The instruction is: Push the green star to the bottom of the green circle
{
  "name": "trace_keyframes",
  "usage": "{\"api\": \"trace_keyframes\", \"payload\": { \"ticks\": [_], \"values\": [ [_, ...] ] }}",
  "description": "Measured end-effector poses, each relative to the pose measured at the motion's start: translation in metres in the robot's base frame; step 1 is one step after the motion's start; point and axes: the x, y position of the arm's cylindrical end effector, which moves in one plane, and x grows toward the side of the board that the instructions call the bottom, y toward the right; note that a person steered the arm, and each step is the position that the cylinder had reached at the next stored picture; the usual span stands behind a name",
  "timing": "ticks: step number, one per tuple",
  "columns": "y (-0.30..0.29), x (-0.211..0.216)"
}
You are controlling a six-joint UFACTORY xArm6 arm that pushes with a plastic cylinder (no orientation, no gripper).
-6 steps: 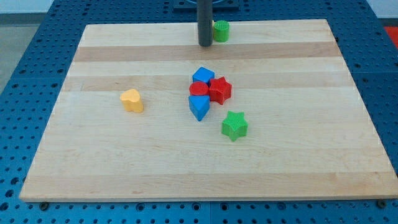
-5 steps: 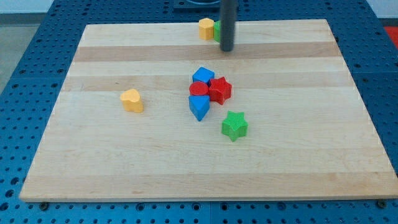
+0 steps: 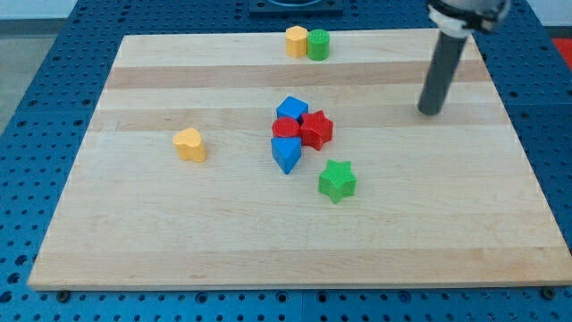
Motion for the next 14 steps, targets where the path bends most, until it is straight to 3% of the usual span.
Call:
{"api": "trace_keyframes", "payload": {
  "ticks": [2, 3, 5, 8, 10, 11, 14],
  "values": [
    [-0.017, 0.109],
    [-0.071, 0.144],
    [-0.144, 0.147],
    [-0.132, 0.104],
    [-0.178, 0.14],
    [-0.189, 0.132],
    [-0.143, 0.082]
  ]
}}
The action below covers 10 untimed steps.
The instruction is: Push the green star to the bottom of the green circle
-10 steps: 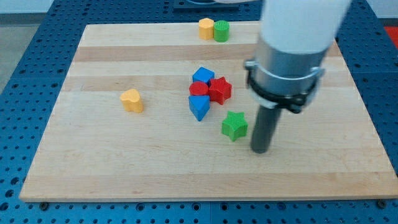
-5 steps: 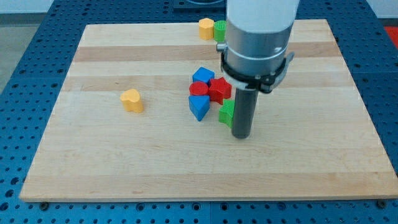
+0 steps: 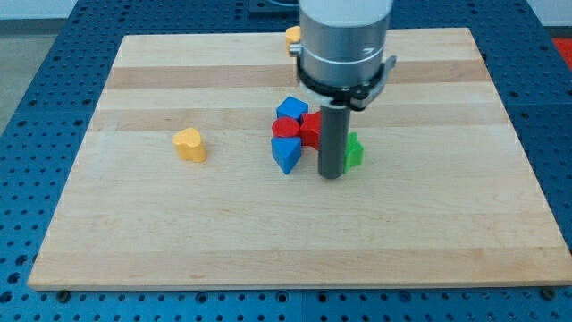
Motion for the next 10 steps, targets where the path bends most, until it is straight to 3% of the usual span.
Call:
{"api": "trace_keyframes", "payload": {
  "ticks": [2, 6, 10],
  "values": [
    [0.047, -0.037],
    [0.039, -0.145],
    [-0.008, -0.172]
  ]
}}
